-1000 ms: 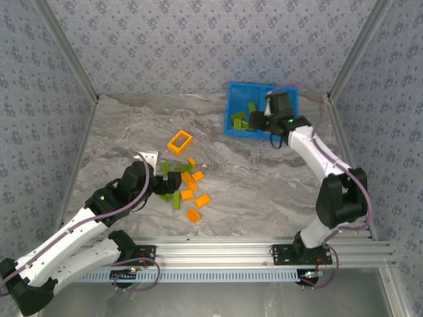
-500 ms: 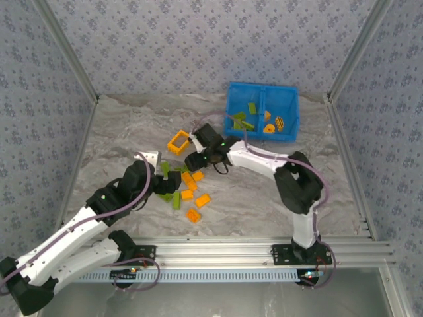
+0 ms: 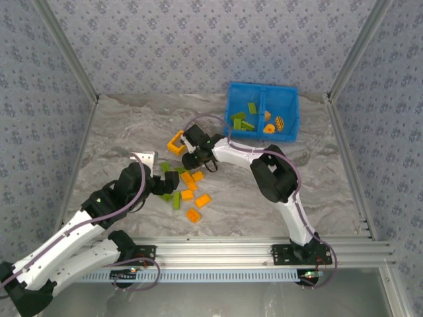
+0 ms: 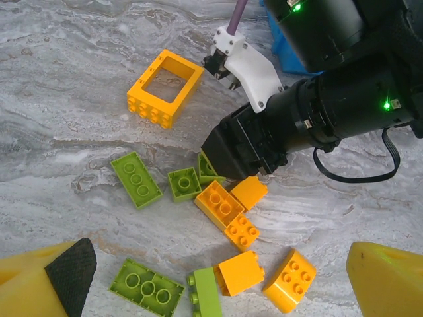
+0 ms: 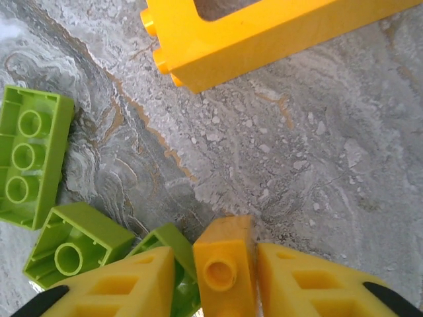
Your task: Sort the legos into containers by color
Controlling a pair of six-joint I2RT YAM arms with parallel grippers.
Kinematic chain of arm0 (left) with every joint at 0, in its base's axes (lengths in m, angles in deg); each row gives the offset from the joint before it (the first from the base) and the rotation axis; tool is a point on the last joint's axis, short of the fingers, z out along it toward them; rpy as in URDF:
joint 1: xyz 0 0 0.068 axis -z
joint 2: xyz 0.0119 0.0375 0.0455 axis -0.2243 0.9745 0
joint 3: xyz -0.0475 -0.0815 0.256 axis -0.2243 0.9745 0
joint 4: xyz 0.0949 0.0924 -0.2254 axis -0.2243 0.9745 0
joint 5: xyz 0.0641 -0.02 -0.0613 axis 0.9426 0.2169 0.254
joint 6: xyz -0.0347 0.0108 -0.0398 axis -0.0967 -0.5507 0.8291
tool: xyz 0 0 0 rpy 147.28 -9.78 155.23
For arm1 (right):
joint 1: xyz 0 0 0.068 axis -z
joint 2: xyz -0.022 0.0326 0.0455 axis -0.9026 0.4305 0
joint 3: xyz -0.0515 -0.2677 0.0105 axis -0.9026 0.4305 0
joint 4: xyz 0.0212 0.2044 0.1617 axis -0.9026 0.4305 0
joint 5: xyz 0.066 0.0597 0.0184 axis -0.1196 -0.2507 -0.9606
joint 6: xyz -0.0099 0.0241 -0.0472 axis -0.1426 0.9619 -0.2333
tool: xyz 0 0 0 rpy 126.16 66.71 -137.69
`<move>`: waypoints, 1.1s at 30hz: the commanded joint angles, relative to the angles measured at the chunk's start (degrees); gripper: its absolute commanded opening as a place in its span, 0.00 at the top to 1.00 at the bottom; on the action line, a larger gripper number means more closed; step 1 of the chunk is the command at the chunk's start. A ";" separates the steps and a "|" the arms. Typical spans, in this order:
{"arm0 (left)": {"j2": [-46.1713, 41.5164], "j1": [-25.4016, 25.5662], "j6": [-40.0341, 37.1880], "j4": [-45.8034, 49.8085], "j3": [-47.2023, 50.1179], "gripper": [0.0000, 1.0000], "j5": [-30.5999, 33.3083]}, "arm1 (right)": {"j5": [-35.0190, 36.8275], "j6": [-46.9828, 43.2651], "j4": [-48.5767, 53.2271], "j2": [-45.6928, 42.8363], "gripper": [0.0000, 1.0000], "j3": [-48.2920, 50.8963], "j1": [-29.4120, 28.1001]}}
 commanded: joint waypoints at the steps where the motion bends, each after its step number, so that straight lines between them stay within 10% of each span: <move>1: -0.06 -0.41 0.39 0.24 -0.17 0.01 0.75 | 1.46 0.23 1.84 0.99 0.67 -1.35 0.43; 19: 1.39 -0.41 0.55 -1.62 0.20 0.01 -0.26 | 5.54 -0.23 -6.73 -20.81 0.75 17.27 3.28; 33: 3.36 -0.41 0.91 -3.15 0.29 0.01 -1.69 | 11.26 0.50 -2.64 -13.59 0.69 19.37 3.41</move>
